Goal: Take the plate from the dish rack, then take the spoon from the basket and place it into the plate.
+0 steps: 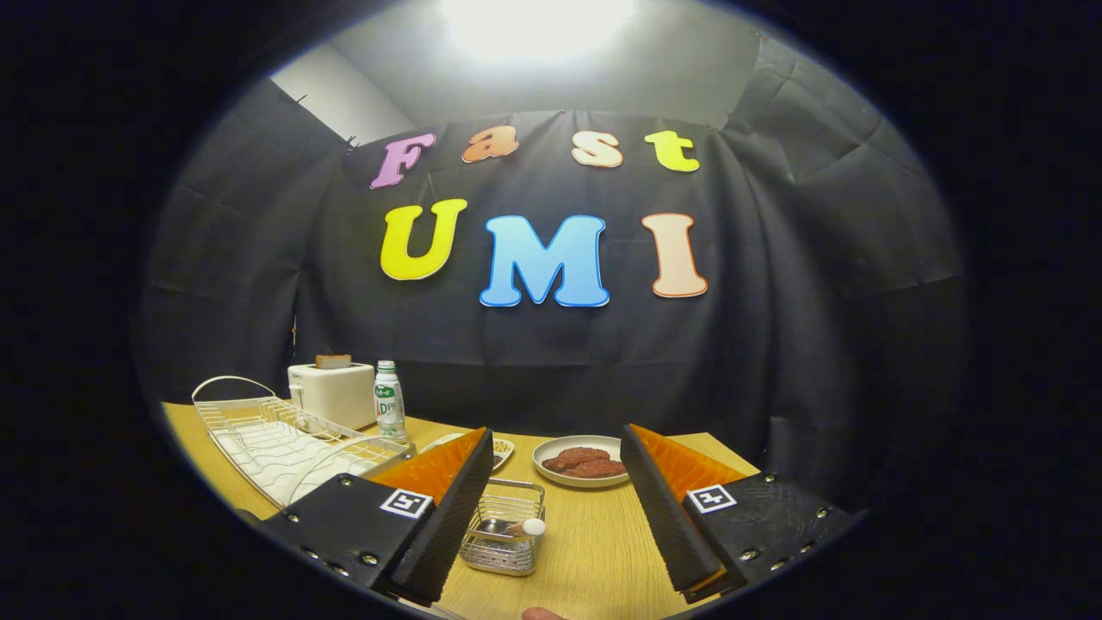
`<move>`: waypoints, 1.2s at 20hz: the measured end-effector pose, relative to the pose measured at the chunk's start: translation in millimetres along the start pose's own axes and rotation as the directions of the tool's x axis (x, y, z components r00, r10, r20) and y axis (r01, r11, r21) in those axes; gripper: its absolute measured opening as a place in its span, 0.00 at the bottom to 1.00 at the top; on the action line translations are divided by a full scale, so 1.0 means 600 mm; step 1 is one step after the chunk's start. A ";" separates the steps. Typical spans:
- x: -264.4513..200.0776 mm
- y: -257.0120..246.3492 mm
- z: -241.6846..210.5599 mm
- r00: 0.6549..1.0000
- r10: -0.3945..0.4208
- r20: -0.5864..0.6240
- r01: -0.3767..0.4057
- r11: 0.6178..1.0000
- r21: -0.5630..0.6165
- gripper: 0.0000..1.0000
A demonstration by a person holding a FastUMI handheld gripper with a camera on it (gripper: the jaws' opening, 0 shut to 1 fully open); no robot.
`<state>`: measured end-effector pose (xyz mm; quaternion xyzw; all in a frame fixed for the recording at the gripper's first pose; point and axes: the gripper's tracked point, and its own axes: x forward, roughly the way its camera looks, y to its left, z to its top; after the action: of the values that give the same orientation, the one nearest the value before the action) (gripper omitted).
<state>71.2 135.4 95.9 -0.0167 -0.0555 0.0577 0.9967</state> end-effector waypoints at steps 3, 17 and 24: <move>0.032 0.009 -0.040 1.000 0.004 -0.027 -0.003 1.000 0.014 0.89; 0.064 0.028 -0.063 0.997 0.023 -0.072 -0.018 0.998 0.065 0.13; 0.056 0.032 -0.002 0.997 0.018 -0.077 -0.018 1.000 -0.001 0.12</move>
<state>102.3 158.3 97.9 -0.0203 -0.0170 0.0661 0.9975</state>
